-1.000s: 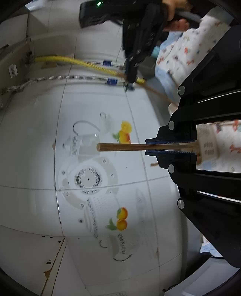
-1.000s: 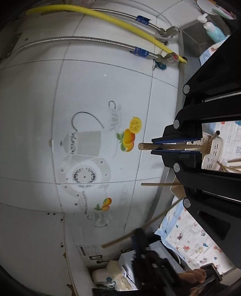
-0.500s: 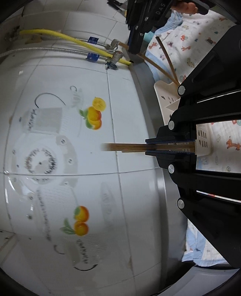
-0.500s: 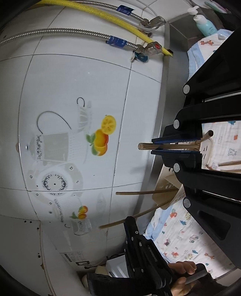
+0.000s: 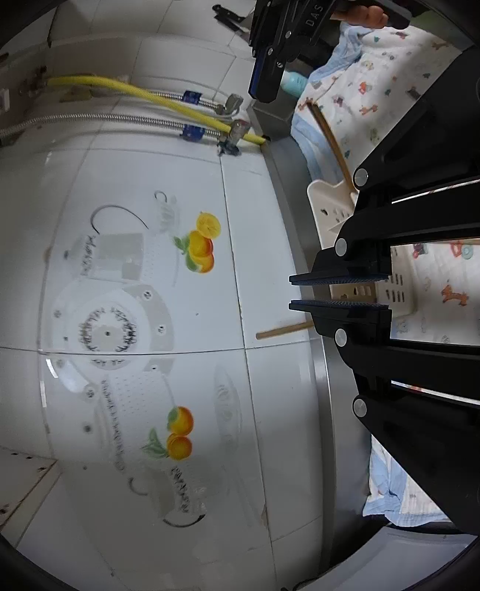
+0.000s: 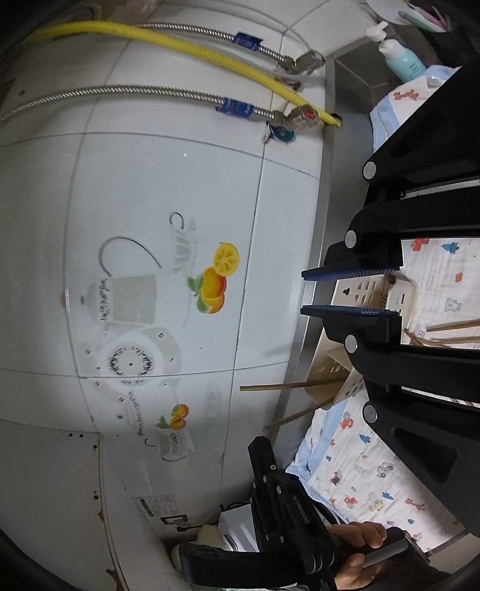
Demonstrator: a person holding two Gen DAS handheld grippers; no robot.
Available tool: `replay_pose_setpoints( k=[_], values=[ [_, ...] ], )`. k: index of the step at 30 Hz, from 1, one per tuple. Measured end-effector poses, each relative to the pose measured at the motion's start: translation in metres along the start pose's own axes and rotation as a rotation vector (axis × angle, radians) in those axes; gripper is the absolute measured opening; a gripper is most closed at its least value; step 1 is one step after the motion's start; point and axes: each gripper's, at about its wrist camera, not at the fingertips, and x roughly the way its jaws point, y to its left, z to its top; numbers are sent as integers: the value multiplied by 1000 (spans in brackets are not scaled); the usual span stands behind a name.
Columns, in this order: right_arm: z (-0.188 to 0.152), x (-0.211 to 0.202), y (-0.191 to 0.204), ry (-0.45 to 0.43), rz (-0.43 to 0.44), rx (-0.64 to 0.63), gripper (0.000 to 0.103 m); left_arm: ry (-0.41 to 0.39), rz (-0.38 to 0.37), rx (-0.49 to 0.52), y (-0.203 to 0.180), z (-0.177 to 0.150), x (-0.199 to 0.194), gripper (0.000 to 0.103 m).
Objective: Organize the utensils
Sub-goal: 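Open both tools to drop the chopsticks into the holder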
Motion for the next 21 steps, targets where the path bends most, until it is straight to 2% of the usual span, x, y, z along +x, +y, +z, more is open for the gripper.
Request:
replay_pose_setpoints(
  k=[4, 9, 17, 21],
  values=[
    [-10, -24, 5, -15, 6, 2, 20, -13, -9, 2, -4, -8, -24, 8],
    [-31, -50, 12, -16, 18, -5, 20, 8, -32, -9, -9, -34, -48, 8],
    [-88, -75, 22, 15, 42, 17, 21, 87, -57, -22, -15, -102, -66, 8],
    [-120, -76, 26, 50, 42, 26, 21, 160, -78, -44, -16, -140, -63, 8]
  ],
)
